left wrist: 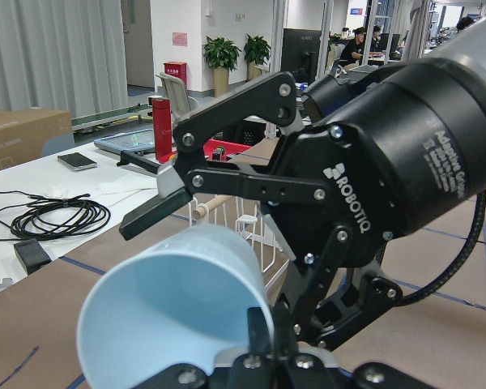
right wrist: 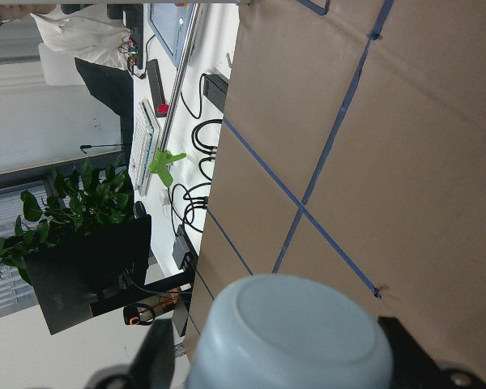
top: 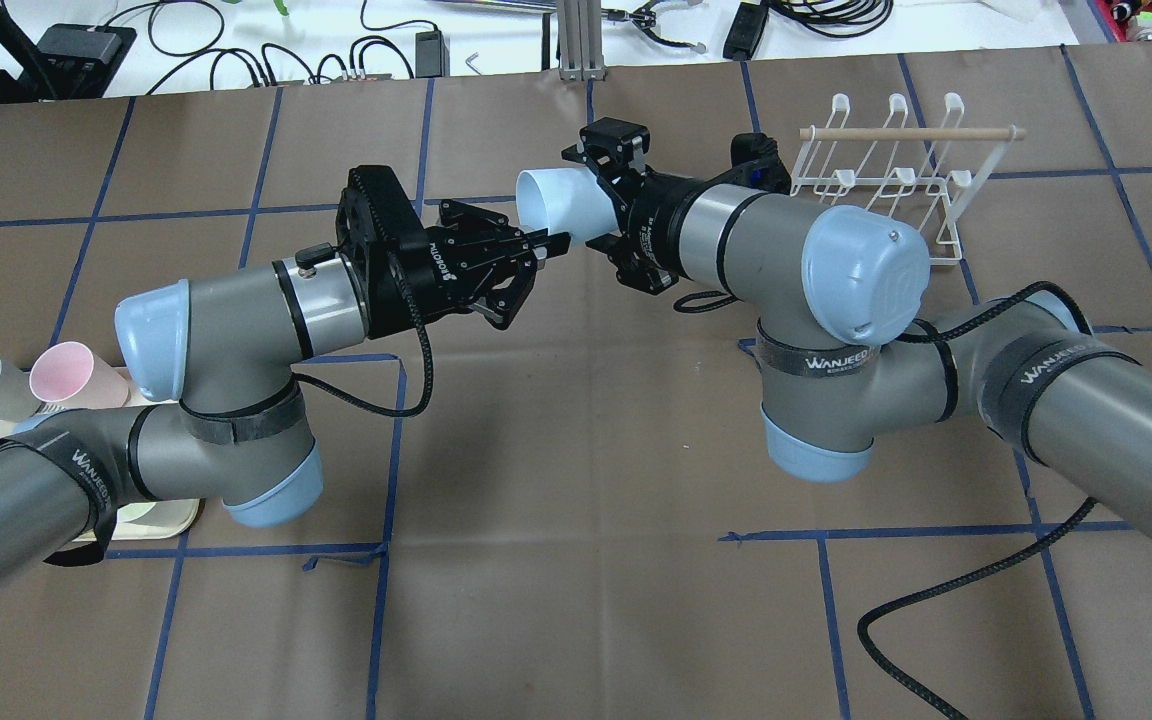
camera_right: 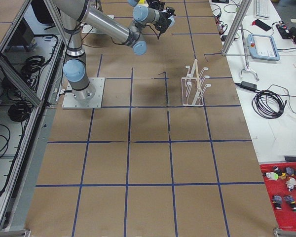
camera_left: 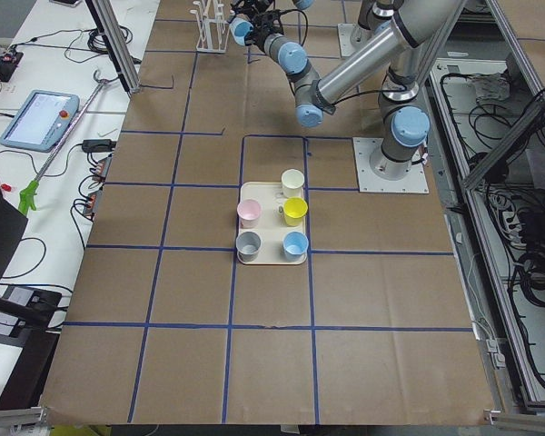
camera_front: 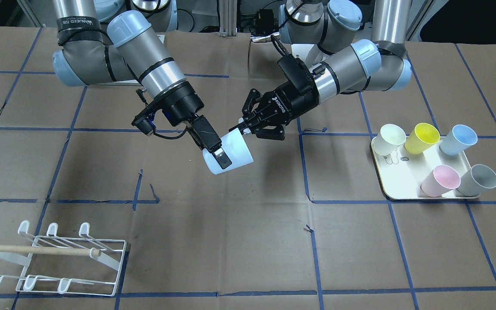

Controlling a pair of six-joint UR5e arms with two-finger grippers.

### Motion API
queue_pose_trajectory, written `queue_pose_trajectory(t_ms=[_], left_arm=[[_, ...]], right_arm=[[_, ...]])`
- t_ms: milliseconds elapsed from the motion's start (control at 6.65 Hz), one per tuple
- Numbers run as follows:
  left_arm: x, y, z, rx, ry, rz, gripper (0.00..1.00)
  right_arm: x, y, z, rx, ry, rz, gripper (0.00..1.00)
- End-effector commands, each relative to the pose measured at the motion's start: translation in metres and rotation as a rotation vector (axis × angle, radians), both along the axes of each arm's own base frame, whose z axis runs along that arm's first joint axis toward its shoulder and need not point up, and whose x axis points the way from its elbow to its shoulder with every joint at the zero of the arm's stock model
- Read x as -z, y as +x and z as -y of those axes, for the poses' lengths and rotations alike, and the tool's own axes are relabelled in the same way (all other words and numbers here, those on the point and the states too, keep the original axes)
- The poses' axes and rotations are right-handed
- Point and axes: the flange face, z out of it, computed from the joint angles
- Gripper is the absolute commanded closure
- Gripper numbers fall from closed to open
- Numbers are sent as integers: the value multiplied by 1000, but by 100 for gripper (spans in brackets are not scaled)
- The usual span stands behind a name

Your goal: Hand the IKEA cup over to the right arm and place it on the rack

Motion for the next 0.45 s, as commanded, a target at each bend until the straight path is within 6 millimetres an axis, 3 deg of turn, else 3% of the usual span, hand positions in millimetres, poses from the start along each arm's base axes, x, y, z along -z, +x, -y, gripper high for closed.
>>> queue_pose_trajectory(t_ms=[0, 150, 301], left_arm=[[0, 0, 0, 0, 1, 0, 91], [0, 1, 0, -3, 1, 1, 83], [0, 0, 1, -1, -1, 1, 55]], right_arm=[[1, 0, 0, -3, -1, 1, 38], [1, 0, 1, -3, 0, 1, 42], [1, 1, 0, -7, 1, 3, 48]])
